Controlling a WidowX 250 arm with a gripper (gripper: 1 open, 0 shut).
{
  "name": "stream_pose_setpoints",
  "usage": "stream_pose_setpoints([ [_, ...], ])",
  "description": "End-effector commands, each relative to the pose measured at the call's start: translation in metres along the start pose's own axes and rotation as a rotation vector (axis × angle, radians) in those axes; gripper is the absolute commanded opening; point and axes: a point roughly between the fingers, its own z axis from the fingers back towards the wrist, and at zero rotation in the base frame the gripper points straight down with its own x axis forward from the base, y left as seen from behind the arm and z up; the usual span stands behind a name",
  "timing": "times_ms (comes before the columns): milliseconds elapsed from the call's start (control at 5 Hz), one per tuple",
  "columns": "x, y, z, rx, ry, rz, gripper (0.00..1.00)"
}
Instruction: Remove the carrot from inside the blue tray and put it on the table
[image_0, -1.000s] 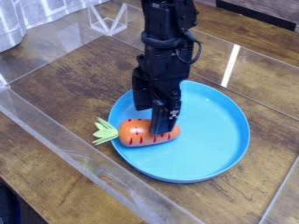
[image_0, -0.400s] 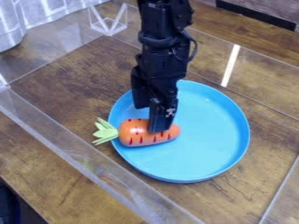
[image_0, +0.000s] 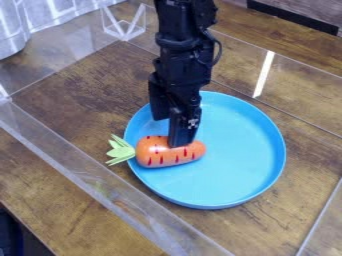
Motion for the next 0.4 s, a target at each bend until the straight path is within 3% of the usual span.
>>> stream_pose_setpoints([
  [0,0.0079,0.0096,0.0164,0.031,-0.06,0.005,1.0],
  [200,0.0077,0.01,0.0085,0.026,-0.058,-0.015,1.0],
])
